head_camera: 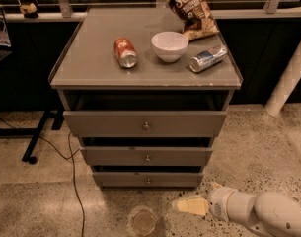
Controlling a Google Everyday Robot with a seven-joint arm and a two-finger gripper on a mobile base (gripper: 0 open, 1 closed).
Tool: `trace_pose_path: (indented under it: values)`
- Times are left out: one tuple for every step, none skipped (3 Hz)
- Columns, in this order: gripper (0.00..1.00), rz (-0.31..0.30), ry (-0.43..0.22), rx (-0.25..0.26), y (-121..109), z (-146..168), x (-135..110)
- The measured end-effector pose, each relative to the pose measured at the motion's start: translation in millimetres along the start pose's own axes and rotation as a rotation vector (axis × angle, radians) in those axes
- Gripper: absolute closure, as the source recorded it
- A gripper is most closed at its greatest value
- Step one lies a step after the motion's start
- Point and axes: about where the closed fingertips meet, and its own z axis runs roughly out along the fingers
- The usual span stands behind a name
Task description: Open bottom drawer
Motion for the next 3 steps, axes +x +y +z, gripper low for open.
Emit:
trace_pose_path:
  values:
    - [0.0, 0.057, 0.033, -0.034, -15.3, 44.5, 19.2]
    - [0.0, 0.058, 0.034, -0.035, -15.2, 45.4, 19.3]
    - [0.0, 0.067, 0.008, -0.026, -16.0, 45.3, 24.2]
